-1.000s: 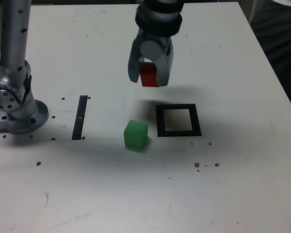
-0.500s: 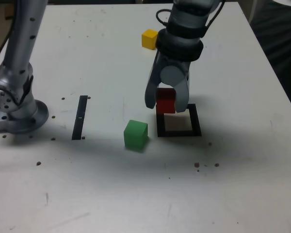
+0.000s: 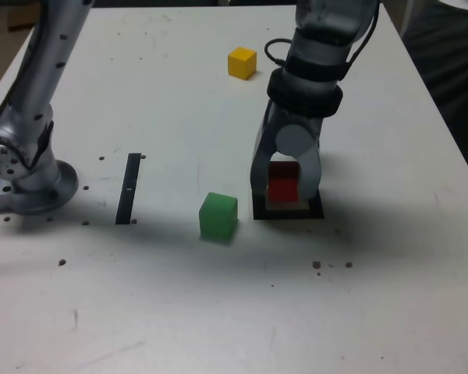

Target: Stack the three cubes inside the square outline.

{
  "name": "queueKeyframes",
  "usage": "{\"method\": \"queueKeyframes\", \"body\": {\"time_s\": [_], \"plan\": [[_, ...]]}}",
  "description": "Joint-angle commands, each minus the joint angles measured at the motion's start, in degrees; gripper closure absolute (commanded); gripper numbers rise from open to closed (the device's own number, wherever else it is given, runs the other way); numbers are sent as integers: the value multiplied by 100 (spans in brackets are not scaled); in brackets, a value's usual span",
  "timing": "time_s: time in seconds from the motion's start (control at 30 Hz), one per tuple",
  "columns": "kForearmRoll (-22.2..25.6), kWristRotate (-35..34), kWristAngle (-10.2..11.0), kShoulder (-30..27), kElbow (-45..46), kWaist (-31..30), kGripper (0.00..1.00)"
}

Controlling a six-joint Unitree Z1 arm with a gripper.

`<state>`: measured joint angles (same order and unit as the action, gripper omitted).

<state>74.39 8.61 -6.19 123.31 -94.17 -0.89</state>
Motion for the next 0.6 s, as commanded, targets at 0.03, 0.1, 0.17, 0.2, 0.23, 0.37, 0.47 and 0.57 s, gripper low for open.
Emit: {"method": "queueKeyframes", "body": {"time_s": [0.03,0.1,0.17,0.2,0.23,0.37,0.47,0.57], "plan": [[-14,12,-13,70,1,63,70],[-33,34,-18,100,18,113,58],[-81,74,-24,119,42,173,34],[-104,92,-26,119,53,197,24],[-127,110,-29,116,63,220,14],[-190,158,-24,45,96,277,0],[-260,171,0,-87,168,290,0],[-365,172,32,-302,318,291,0]]}}
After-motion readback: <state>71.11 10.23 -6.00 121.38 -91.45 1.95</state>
